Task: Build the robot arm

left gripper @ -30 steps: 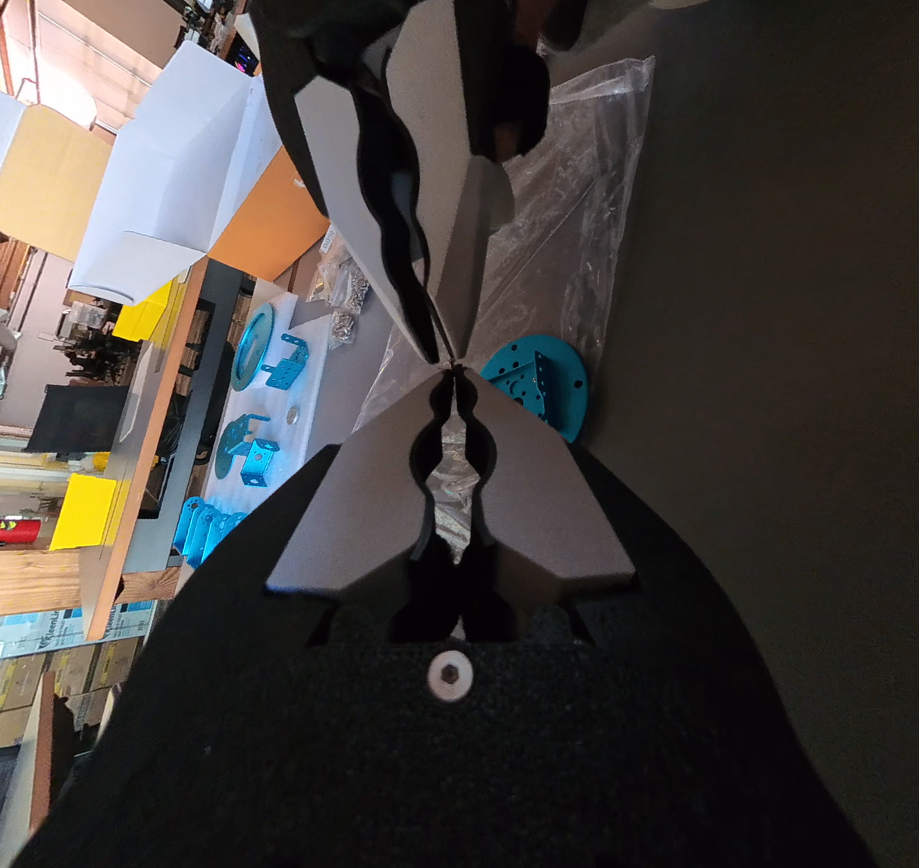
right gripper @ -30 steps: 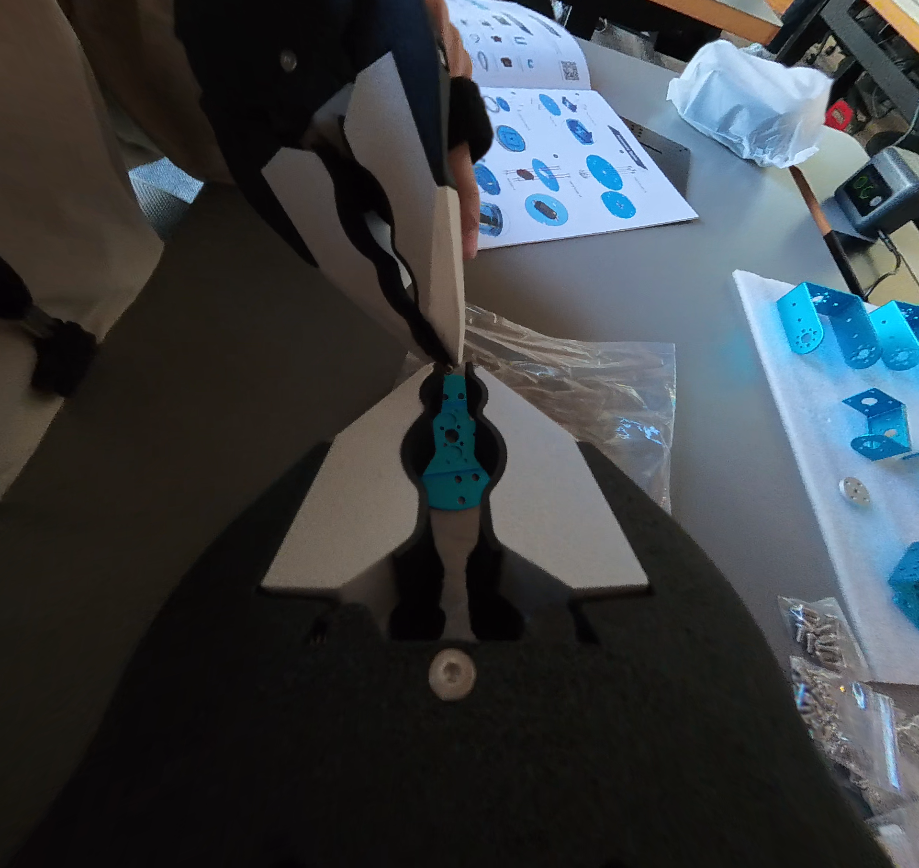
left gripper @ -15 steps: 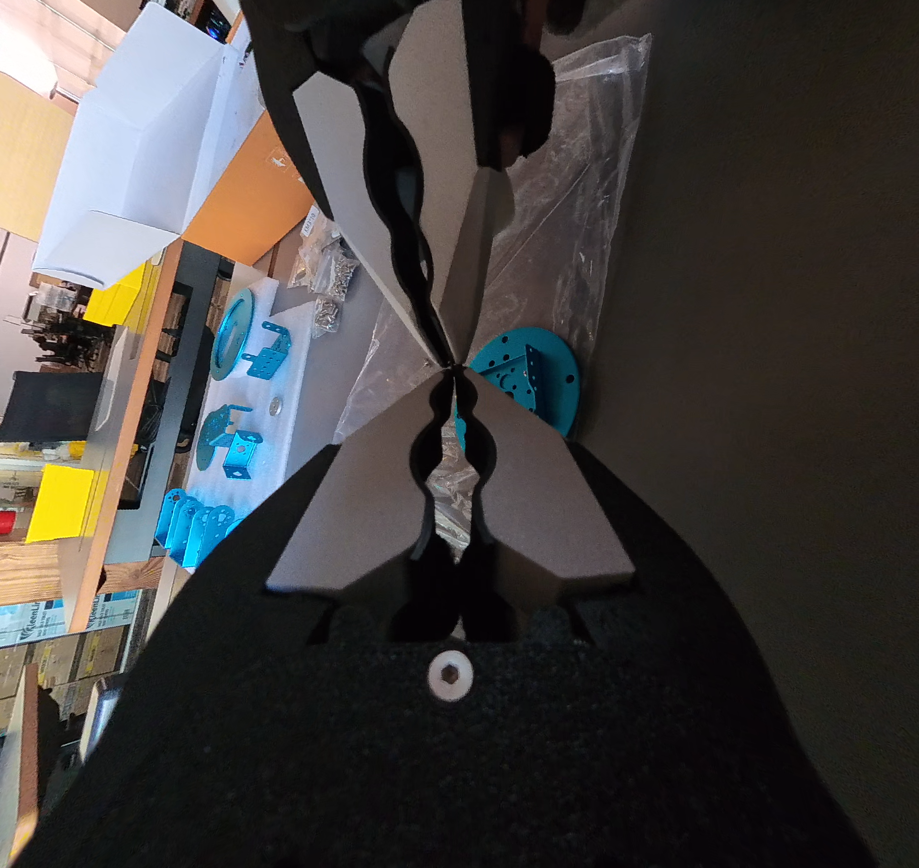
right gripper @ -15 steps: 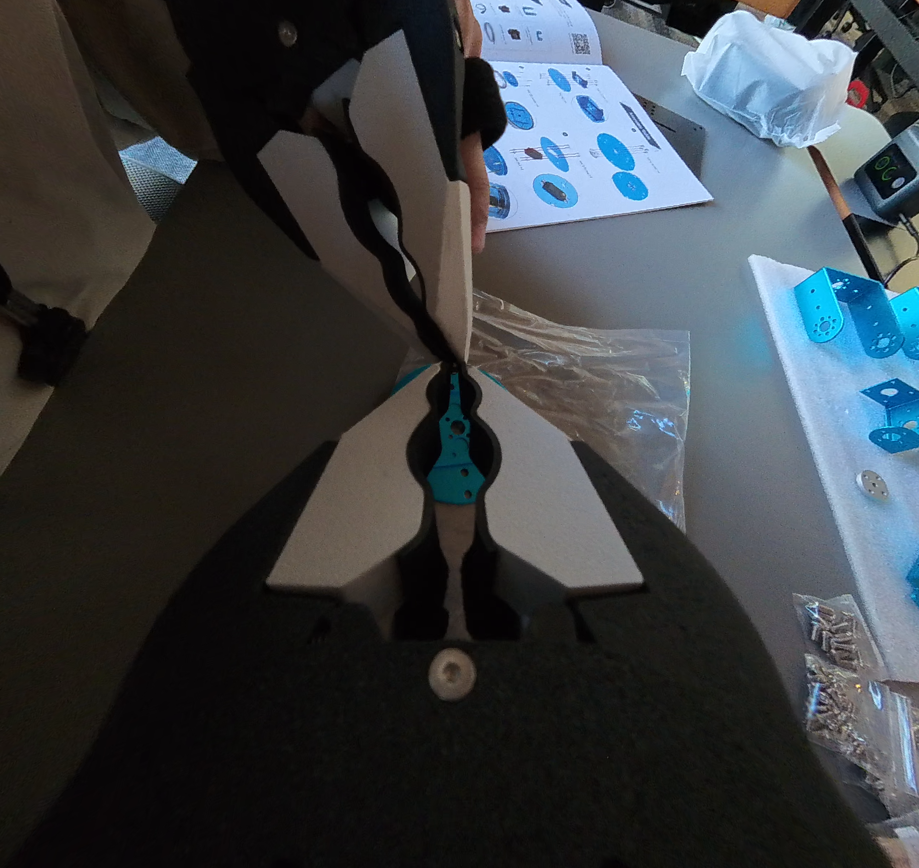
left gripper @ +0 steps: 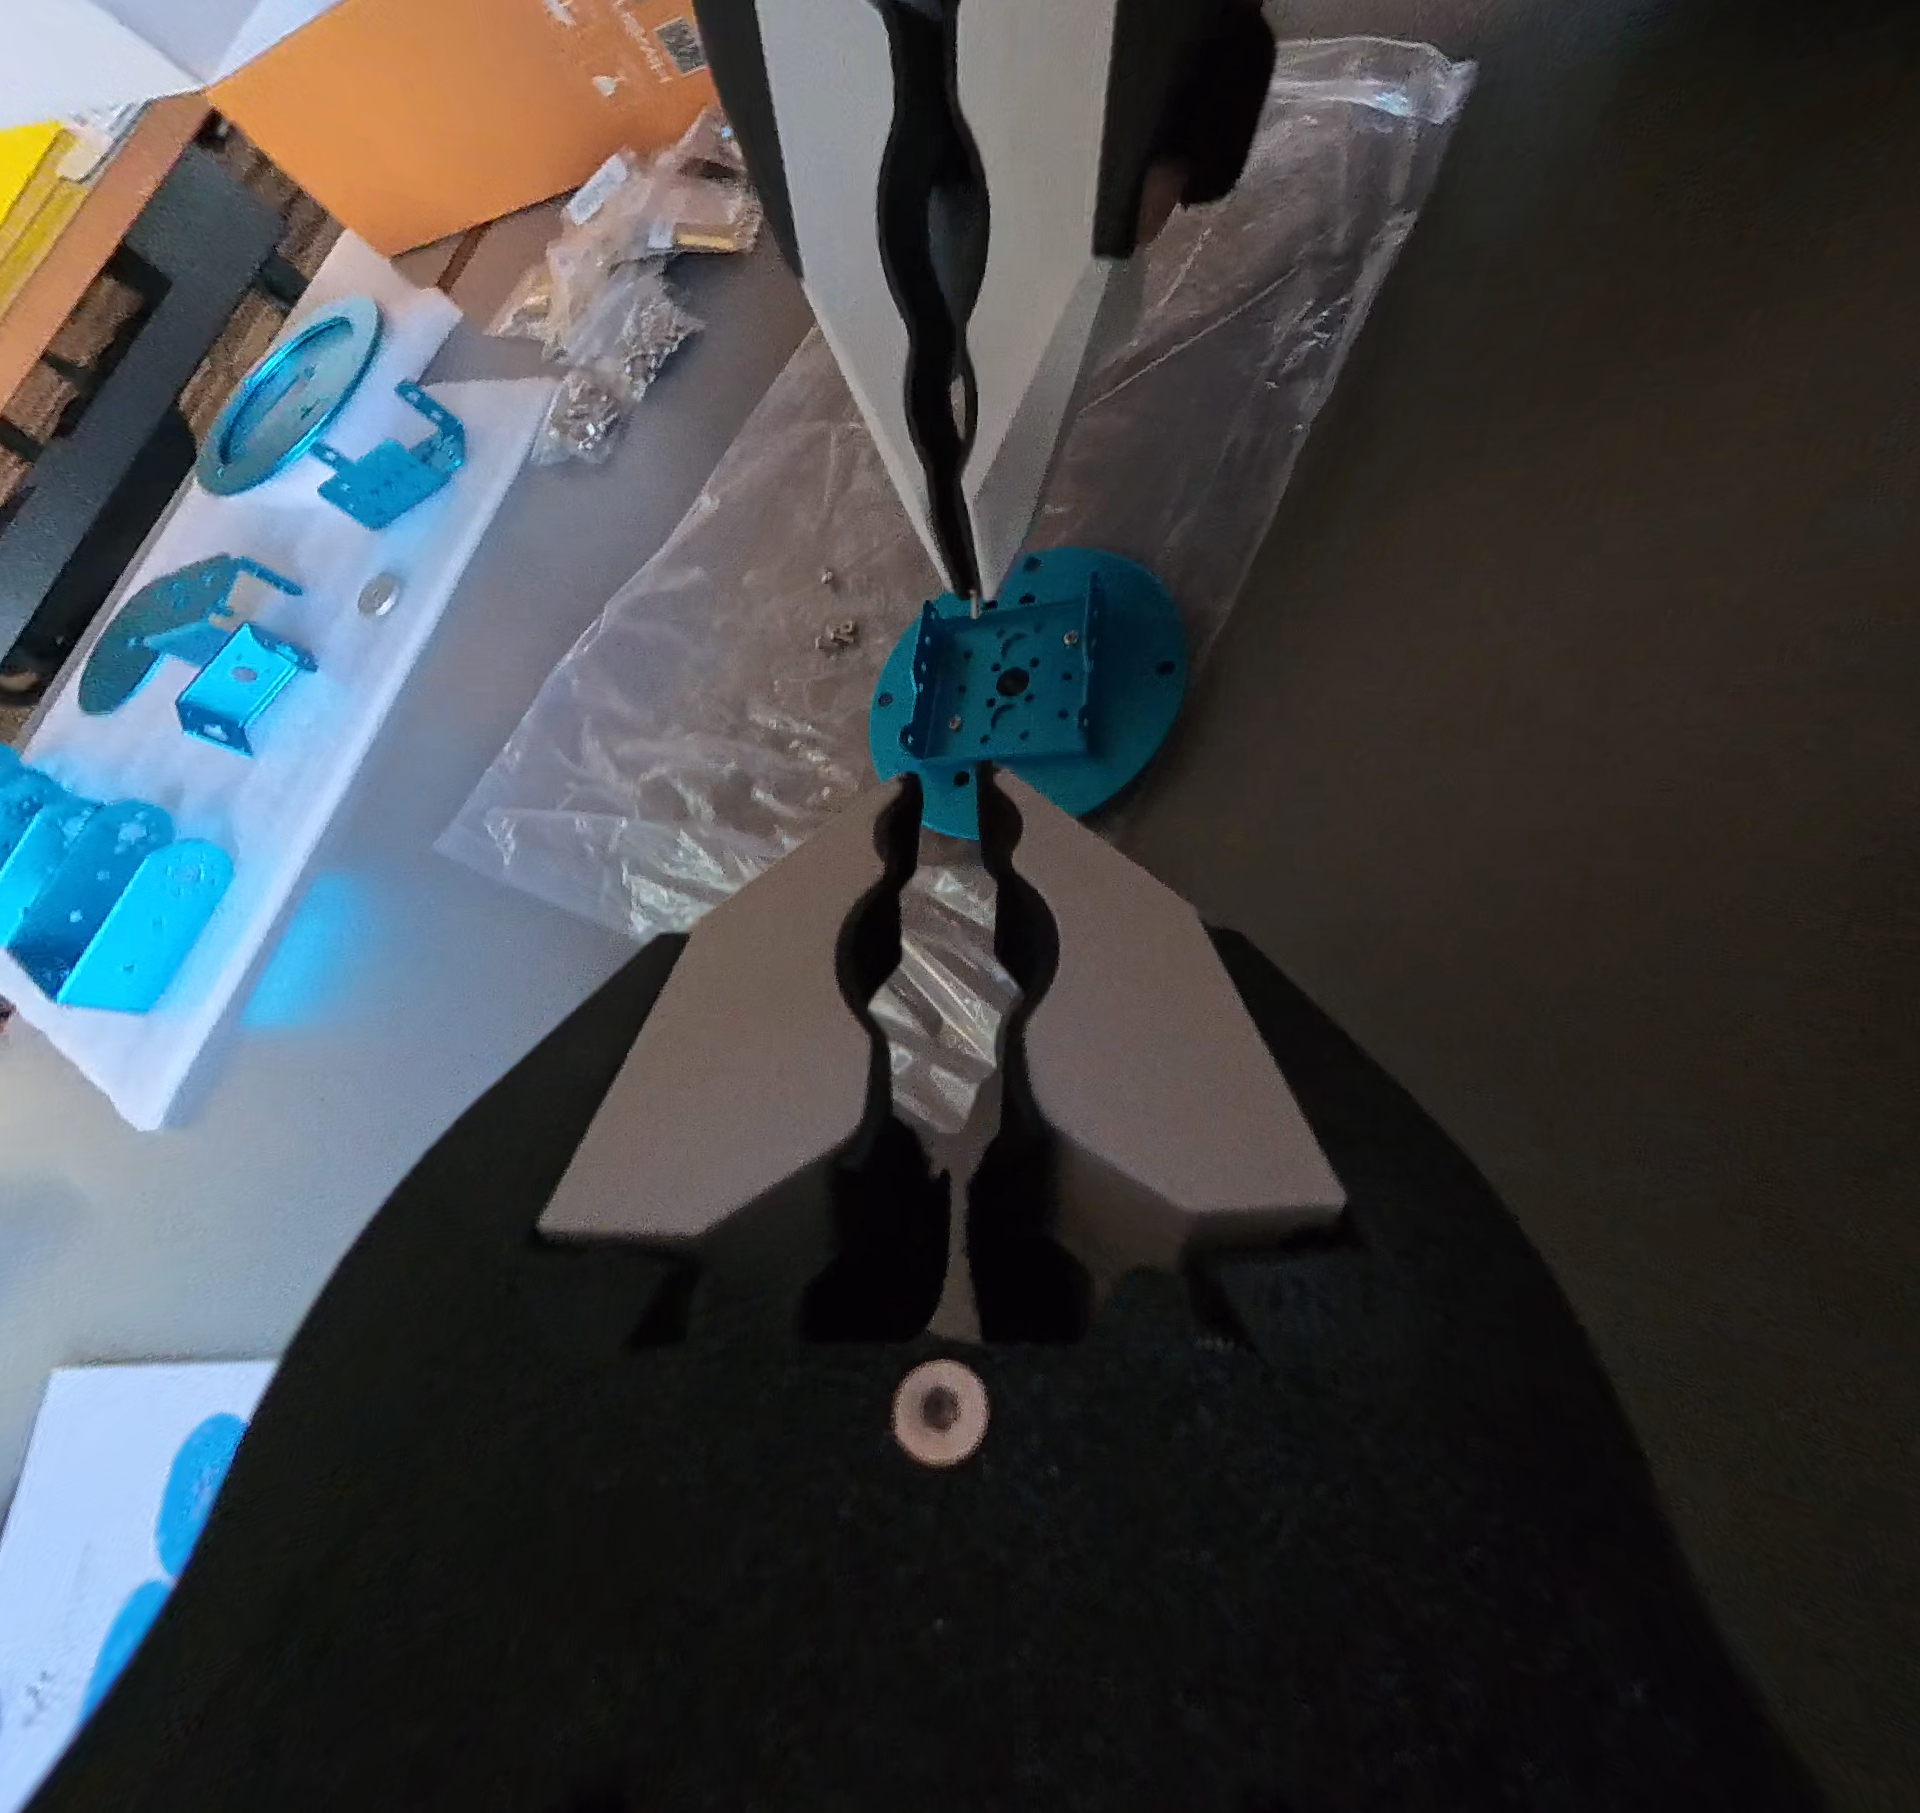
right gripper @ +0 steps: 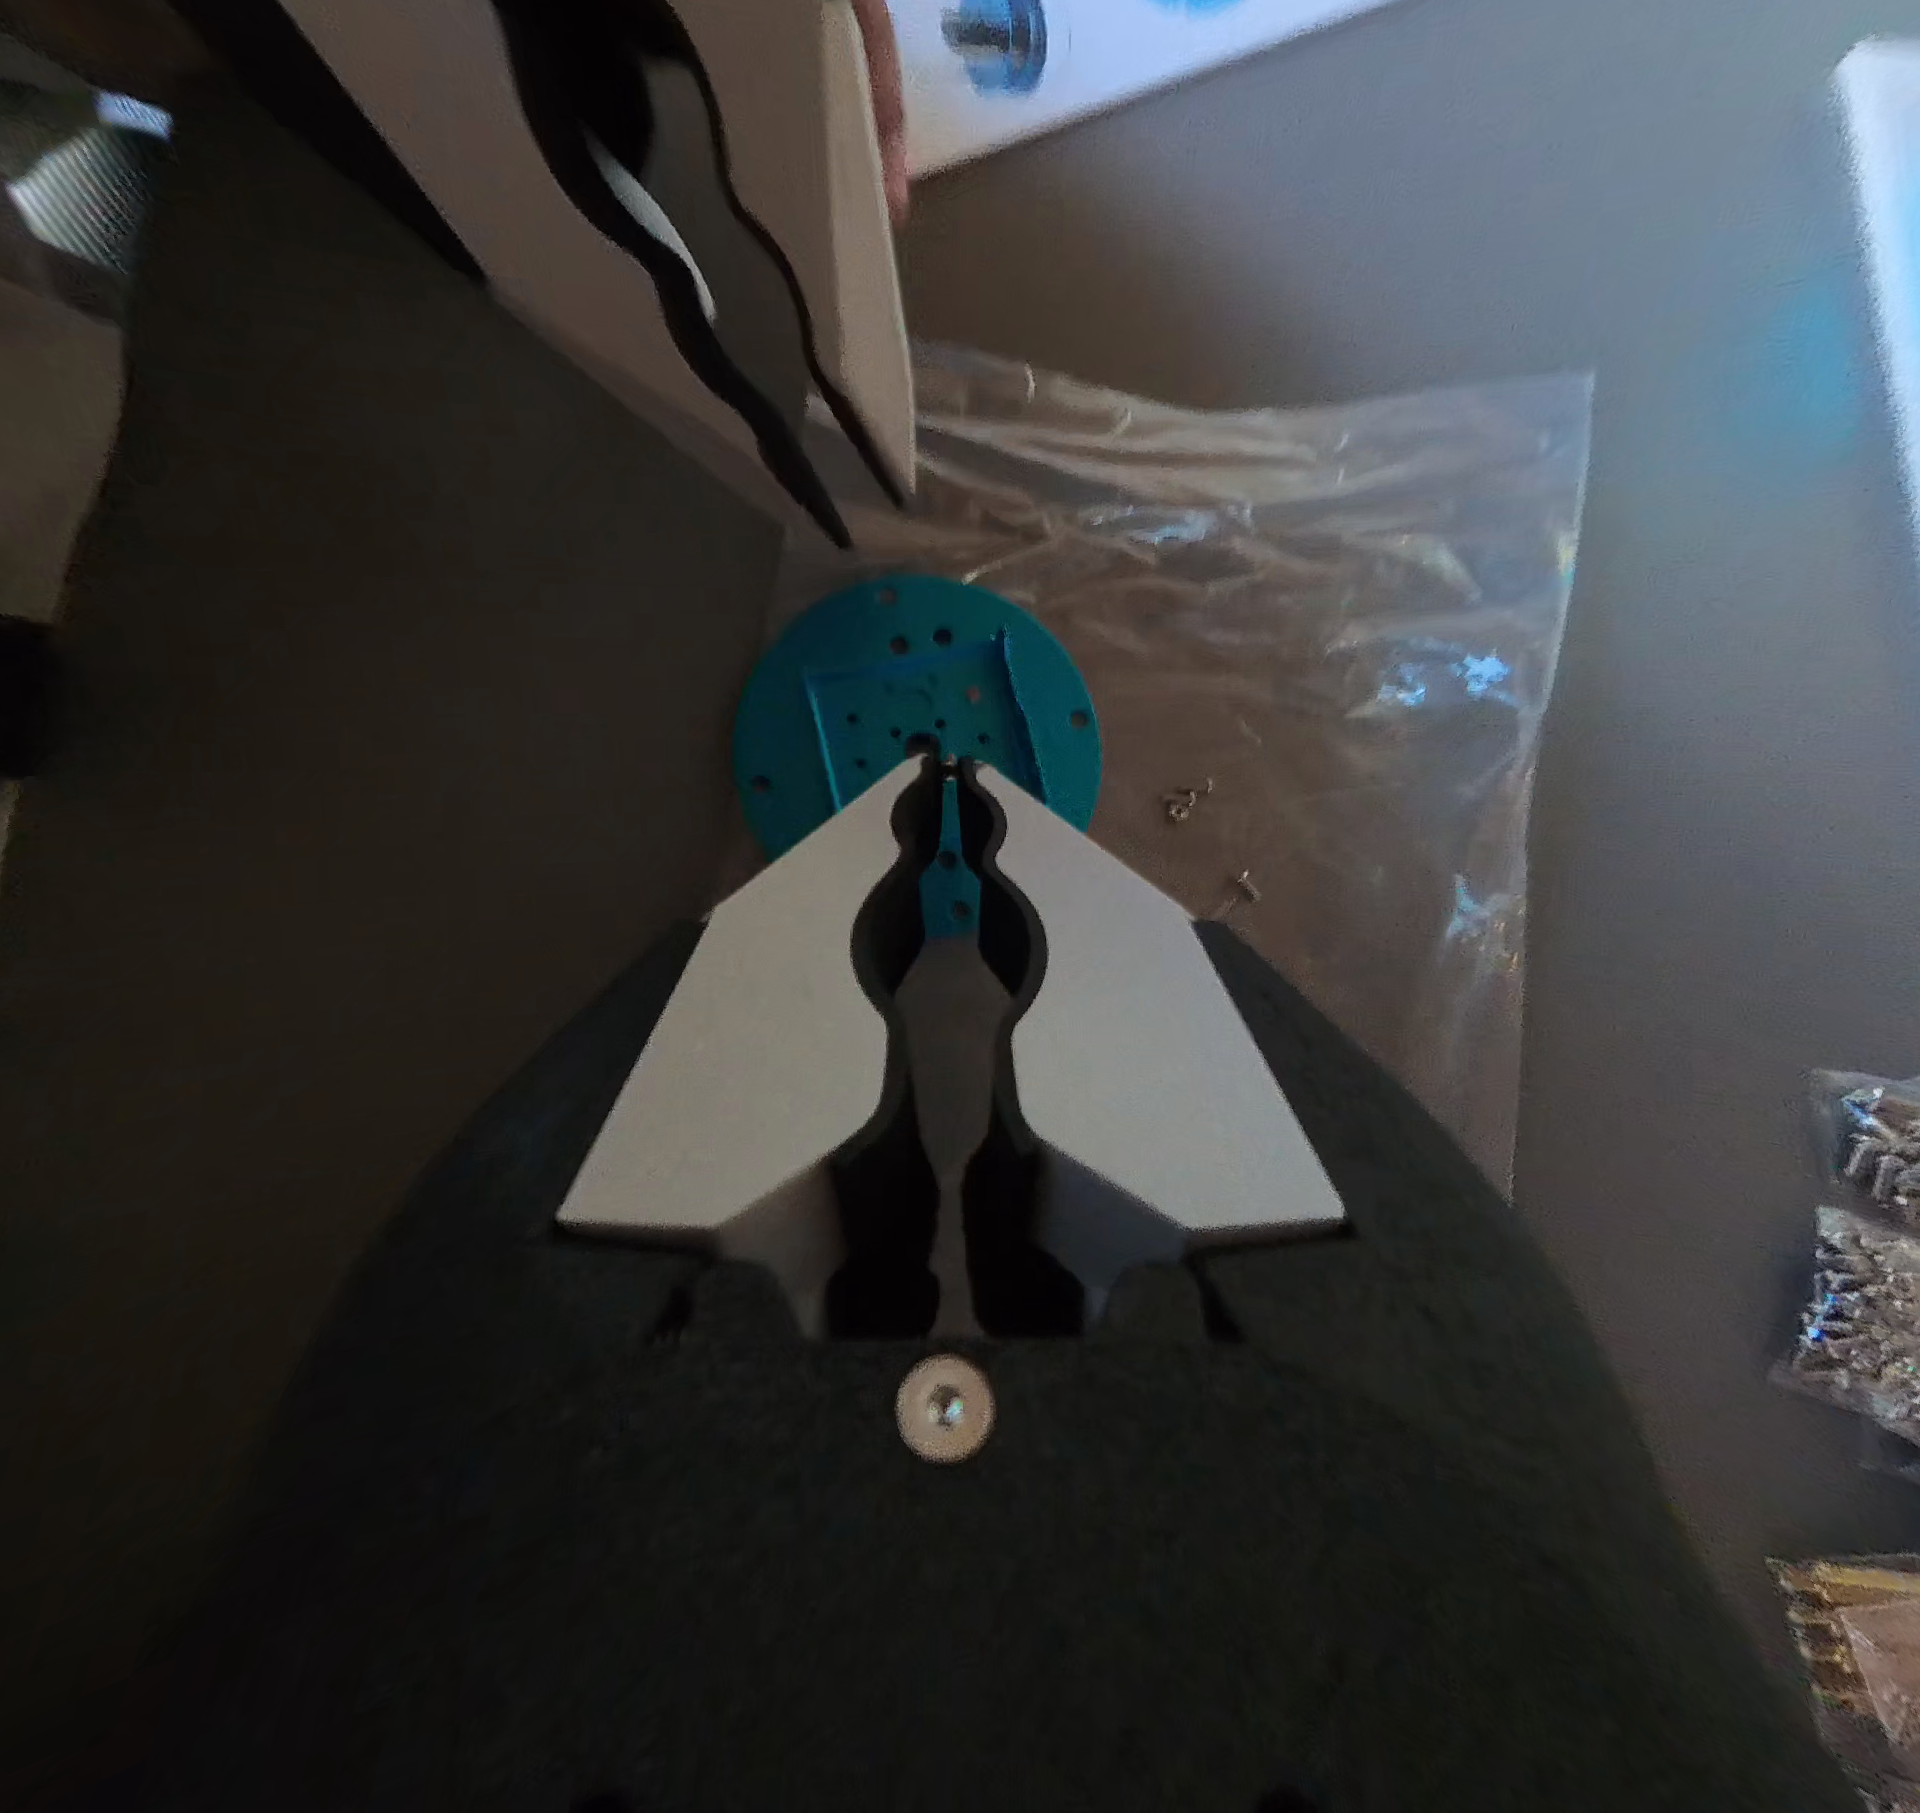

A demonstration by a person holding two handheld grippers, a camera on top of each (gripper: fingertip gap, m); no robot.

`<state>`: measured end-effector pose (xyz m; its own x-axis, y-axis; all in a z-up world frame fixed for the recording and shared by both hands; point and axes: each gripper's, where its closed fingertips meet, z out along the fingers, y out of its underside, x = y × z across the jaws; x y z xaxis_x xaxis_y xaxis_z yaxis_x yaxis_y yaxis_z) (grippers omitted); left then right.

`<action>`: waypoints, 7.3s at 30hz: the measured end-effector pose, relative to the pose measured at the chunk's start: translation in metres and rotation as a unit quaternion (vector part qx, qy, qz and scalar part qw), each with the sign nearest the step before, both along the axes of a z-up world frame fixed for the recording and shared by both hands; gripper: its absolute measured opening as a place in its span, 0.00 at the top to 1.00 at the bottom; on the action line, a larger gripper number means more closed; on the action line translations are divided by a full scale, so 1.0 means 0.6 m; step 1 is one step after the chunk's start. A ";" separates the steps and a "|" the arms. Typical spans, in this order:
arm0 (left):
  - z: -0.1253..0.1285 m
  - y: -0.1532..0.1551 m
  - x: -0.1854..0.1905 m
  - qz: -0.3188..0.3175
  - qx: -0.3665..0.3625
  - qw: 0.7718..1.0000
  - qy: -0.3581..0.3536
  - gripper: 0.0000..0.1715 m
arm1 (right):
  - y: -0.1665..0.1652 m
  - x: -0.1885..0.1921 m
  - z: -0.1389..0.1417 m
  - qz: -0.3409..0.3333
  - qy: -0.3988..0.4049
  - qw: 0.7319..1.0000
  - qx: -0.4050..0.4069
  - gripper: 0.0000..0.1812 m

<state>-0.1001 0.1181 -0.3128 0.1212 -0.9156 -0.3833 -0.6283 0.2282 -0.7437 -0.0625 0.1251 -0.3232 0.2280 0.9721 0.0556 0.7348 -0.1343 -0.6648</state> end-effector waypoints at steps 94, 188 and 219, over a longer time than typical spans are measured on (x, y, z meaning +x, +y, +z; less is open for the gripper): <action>0.145 -0.022 0.004 -0.062 -0.558 0.725 -0.398 1.00 | -0.037 -0.071 0.153 0.062 0.260 0.958 0.104 0.99; 0.015 0.004 0.048 -0.035 -0.598 0.793 -0.111 1.00 | -0.032 -0.012 -0.007 0.082 0.058 0.967 0.232 0.57; 0.076 0.051 -0.112 0.140 -0.522 0.779 -0.318 1.00 | -0.008 -0.008 -0.040 -0.028 0.018 0.997 0.064 0.99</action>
